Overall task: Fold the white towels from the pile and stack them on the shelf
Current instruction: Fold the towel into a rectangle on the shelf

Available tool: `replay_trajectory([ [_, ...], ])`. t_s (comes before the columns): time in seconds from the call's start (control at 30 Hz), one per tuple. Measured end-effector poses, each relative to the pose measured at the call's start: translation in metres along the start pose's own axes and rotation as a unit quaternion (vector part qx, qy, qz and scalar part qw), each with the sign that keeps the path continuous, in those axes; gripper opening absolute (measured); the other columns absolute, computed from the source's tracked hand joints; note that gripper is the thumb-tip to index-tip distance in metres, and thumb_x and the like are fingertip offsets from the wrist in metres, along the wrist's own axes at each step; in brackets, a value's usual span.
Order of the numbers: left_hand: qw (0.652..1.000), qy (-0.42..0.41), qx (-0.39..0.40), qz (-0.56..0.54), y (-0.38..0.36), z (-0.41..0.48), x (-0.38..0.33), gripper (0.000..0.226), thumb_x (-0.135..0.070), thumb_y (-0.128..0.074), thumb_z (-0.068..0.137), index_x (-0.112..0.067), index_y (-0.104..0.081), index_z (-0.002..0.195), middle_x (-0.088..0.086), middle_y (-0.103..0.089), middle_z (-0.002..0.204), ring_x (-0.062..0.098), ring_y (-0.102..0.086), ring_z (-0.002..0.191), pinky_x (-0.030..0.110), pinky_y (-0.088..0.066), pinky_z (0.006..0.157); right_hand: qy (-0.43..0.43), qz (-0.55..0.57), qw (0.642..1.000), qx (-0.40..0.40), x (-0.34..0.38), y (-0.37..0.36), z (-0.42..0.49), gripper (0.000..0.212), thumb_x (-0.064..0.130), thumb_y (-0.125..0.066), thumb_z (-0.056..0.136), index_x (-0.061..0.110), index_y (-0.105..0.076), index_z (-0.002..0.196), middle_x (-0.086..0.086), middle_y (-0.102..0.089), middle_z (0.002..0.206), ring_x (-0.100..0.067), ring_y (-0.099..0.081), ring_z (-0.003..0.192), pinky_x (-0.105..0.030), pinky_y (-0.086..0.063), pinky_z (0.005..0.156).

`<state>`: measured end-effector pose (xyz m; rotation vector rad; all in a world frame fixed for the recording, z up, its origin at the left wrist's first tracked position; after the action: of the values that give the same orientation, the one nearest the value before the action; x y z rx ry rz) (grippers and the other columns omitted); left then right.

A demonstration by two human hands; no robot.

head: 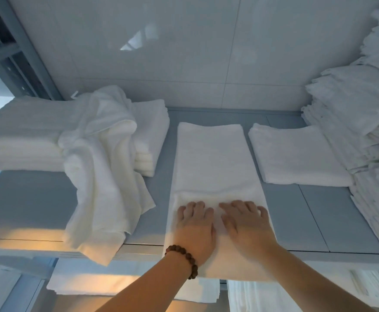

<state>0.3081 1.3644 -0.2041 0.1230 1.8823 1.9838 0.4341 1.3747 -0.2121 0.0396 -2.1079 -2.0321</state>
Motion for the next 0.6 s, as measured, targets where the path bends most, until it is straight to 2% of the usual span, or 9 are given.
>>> replay_trajectory([
  [0.03,0.999,-0.007,-0.039,0.003,0.007,0.011,-0.001,0.030,-0.023,-0.049,0.080,-0.016,-0.061,0.106,0.007,-0.056,0.115,0.033,-0.053,0.110,0.043,-0.040,0.097,0.010,0.006,1.000,-0.027,0.003,0.011,0.014,0.044,0.045,-0.019,0.095,0.041,-0.037,0.135,0.012,-0.042,0.136,-0.015,-0.036,0.125,-0.039,-0.029,0.101],
  [0.07,0.999,-0.011,-0.050,-0.001,0.010,0.022,-0.001,0.031,-0.021,-0.051,0.081,-0.014,-0.060,0.110,0.009,-0.055,0.120,0.034,-0.050,0.115,0.045,-0.037,0.102,0.027,0.012,0.998,-0.047,0.006,0.018,0.029,0.040,0.041,-0.024,0.097,0.039,-0.039,0.134,0.012,-0.044,0.133,-0.015,-0.037,0.122,-0.037,-0.031,0.098],
  [0.1,0.999,-0.013,-0.038,0.000,0.009,0.031,0.000,0.037,-0.023,-0.047,0.087,-0.013,-0.055,0.121,0.011,-0.049,0.131,0.033,-0.042,0.126,0.047,-0.028,0.110,0.048,0.020,0.997,-0.058,0.010,0.023,0.045,0.038,0.037,-0.028,0.098,0.036,-0.041,0.134,0.010,-0.043,0.134,-0.016,-0.036,0.123,-0.037,-0.032,0.097],
  [0.17,0.999,-0.021,-0.004,0.036,-0.005,0.043,0.009,0.050,-0.035,-0.028,0.095,-0.016,-0.033,0.142,0.009,-0.027,0.149,0.029,-0.015,0.142,0.049,-0.003,0.117,0.087,0.033,0.994,-0.061,0.017,0.027,0.077,0.038,0.029,-0.033,0.099,0.034,-0.041,0.135,0.007,-0.040,0.138,-0.017,-0.031,0.129,-0.037,-0.030,0.102],
  [0.23,0.998,-0.028,0.022,0.059,-0.020,0.044,0.017,0.057,-0.043,-0.012,0.094,-0.021,-0.019,0.147,0.007,-0.016,0.154,0.026,-0.001,0.144,0.049,0.005,0.116,0.126,0.027,0.990,-0.053,0.024,0.025,0.105,0.041,0.021,-0.037,0.098,0.034,-0.042,0.136,0.003,-0.037,0.143,-0.019,-0.026,0.134,-0.040,-0.026,0.107],
  [0.3,0.998,-0.025,0.018,0.050,-0.026,0.042,0.020,0.059,-0.045,-0.007,0.092,-0.023,-0.020,0.146,0.006,-0.019,0.154,0.026,-0.002,0.144,0.049,0.004,0.116,0.169,0.004,0.985,-0.033,0.036,0.019,0.132,0.047,0.015,-0.040,0.096,0.037,-0.040,0.137,-0.001,-0.031,0.148,-0.021,-0.019,0.139,-0.044,-0.022,0.111],
  [0.43,0.999,-0.025,-0.016,0.019,-0.024,0.042,0.020,0.052,-0.043,-0.015,0.092,-0.025,-0.031,0.139,0.001,-0.034,0.145,0.027,-0.018,0.140,0.049,-0.001,0.116,0.251,-0.048,0.966,0.039,0.068,-0.002,0.173,0.056,0.006,-0.040,0.096,0.043,-0.036,0.138,0.000,-0.014,0.157,-0.020,-0.003,0.145,-0.049,-0.005,0.117],
  [0.5,1.000,-0.020,-0.013,0.010,-0.026,0.043,0.022,0.051,-0.043,-0.020,0.092,-0.024,-0.034,0.137,0.001,-0.038,0.143,0.028,-0.023,0.137,0.050,-0.004,0.116,0.282,-0.063,0.956,0.057,0.080,-0.009,0.188,0.049,0.009,-0.040,0.097,0.041,-0.042,0.133,0.000,-0.013,0.158,-0.020,0.000,0.146,-0.051,-0.001,0.117],
  [0.6,1.000,-0.013,-0.014,0.012,-0.028,0.043,0.024,0.048,-0.042,-0.028,0.090,-0.024,-0.040,0.133,0.000,-0.045,0.137,0.030,-0.033,0.132,0.051,-0.013,0.115,0.306,-0.066,0.949,0.037,0.090,-0.008,0.207,0.023,0.018,-0.047,0.095,0.031,-0.054,0.113,-0.003,-0.019,0.156,-0.020,-0.004,0.145,-0.050,0.001,0.117],
])
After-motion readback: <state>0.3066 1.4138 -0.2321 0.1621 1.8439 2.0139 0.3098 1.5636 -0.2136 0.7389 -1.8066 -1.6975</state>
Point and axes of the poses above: each hand's wrist, its own z-axis towards the middle knuckle, its own y-axis out of the back of the hand, x = y × z, the point moved 7 cm from there along z, towards the middle knuckle
